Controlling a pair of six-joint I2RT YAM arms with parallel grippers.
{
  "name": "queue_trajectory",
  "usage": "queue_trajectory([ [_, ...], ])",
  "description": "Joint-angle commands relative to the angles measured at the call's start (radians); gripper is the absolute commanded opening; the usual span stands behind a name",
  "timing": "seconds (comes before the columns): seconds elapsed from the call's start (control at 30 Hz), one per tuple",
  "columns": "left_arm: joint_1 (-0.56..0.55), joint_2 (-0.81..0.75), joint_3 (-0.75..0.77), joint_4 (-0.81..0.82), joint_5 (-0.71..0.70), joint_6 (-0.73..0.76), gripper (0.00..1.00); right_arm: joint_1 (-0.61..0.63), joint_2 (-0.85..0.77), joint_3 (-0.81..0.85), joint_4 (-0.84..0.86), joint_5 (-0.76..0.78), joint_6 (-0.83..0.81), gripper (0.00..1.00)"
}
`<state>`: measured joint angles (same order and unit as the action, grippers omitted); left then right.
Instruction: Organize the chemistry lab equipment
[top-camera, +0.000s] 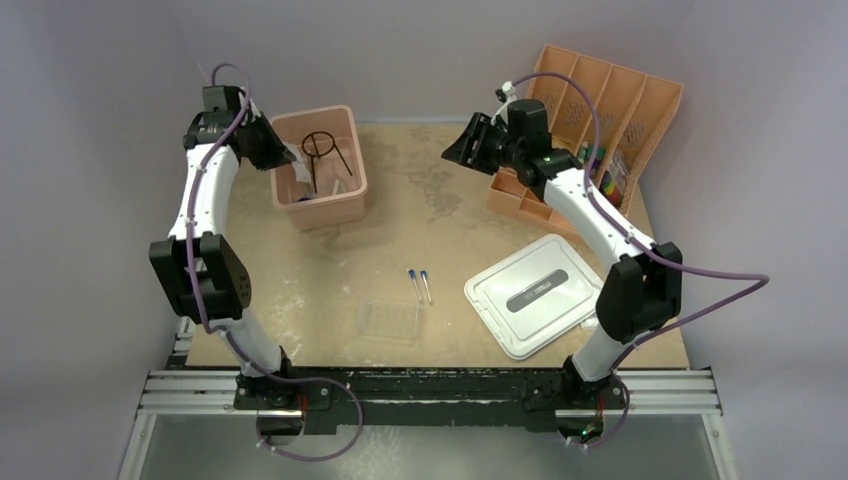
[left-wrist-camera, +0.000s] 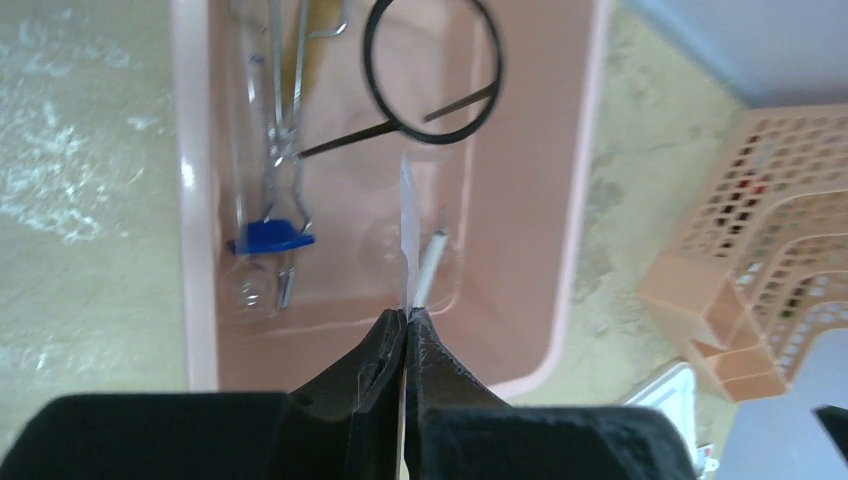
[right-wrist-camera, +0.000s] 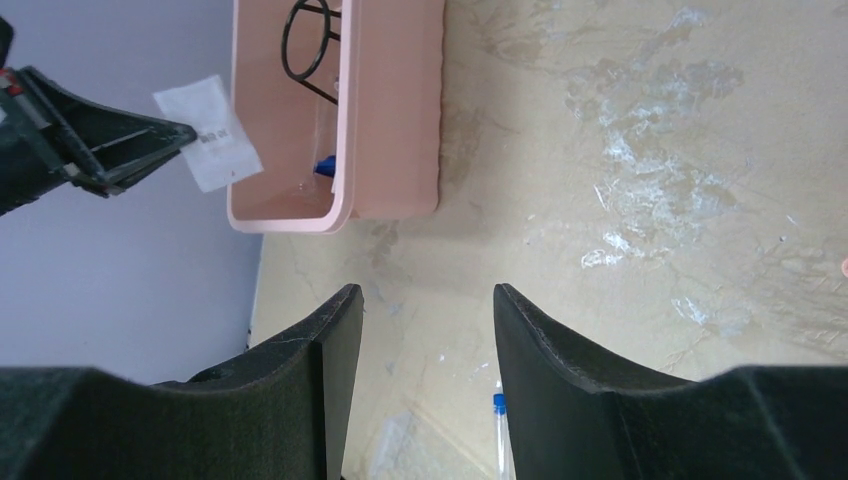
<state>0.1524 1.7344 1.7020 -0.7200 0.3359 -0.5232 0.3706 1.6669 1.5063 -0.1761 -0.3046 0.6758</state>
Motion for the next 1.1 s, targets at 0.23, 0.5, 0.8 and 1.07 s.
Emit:
queue_trajectory([
  [0.23, -0.002, 0.183, 0.146, -0.192, -0.132, 0.112, 0.0, -0.011, 0.022, 0.009, -0.005, 0.003, -0.019, 0.53],
  [0.5, -0.002, 0.296, 0.254, -0.214, -0.175, 0.12, 0.03, -0.012, 0.059, 0.039, 0.0, -0.005, -0.012, 0.53],
  [0.8, -0.003, 0.327, 0.357, -0.249, -0.222, 0.129, 0.21, -0.011, 0.085, 0.064, -0.002, -0.004, -0.023, 0.52],
  [1.07, -0.01, 0.189, 0.288, -0.151, -0.022, 0.129, 0.27, -0.012, 0.103, 0.063, -0.003, 0.049, -0.081, 0.53],
])
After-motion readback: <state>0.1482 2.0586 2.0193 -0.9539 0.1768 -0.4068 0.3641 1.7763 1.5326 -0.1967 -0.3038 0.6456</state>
